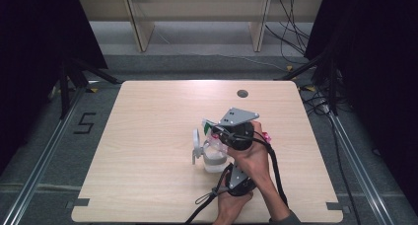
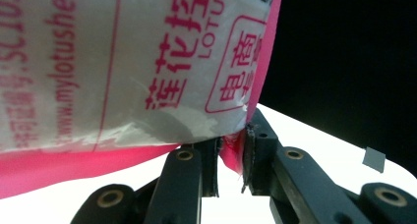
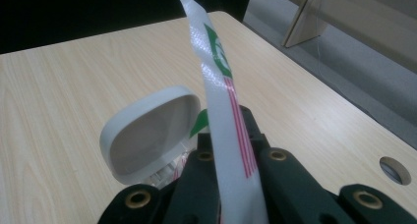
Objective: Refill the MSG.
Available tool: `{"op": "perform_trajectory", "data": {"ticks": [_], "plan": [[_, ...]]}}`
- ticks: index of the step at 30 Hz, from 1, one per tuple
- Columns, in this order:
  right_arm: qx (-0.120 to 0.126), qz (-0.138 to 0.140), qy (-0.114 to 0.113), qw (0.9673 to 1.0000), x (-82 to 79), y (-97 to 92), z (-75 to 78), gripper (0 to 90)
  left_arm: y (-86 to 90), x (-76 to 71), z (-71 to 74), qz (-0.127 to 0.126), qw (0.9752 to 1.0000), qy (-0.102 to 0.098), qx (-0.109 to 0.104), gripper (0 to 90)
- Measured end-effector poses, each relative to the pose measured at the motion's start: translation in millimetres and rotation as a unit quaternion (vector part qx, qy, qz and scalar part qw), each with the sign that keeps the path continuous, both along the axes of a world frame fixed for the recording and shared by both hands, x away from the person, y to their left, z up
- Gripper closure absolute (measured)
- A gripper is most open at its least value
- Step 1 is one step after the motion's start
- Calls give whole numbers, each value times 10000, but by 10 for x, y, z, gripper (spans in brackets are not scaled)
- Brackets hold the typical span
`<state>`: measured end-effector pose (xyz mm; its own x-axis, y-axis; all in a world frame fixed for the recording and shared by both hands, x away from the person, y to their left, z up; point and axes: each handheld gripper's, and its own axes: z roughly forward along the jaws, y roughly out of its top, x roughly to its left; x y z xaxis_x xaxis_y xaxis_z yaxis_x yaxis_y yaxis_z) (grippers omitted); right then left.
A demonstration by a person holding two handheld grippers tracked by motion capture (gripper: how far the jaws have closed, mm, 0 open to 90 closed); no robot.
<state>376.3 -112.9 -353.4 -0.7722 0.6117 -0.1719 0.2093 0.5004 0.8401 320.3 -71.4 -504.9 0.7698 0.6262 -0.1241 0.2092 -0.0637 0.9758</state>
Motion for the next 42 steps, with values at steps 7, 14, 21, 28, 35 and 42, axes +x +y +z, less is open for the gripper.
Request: {"op": "perform_trajectory", "data": {"ticks": [7, 14, 21, 28, 35, 42], "plan": [[-63, -27, 28, 10000, 1, 2, -5, 900, -2, 1, 0, -4, 10000, 4, -5, 784], [-59, -83, 86, 9999, -15, 17, -9, 900, -4, 5, -3, -11, 10000, -2, -10, 784], [-53, -65, 45, 10000, -2, 12, -13, 900, -7, 9, -1, -17, 10000, 16, -3, 784], [-92, 31, 98, 9999, 9, 16, -26, 900, -5, 7, 1, -32, 10000, 19, -6, 785], [-65, 2, -1, 10000, 8, 12, -22, 900, -8, 7, 1, -24, 10000, 11, -22, 784], [-43, -23, 131, 9999, -1, -2, -8, 900, -7, 12, 4, -28, 10000, 24, -9, 785]]}}
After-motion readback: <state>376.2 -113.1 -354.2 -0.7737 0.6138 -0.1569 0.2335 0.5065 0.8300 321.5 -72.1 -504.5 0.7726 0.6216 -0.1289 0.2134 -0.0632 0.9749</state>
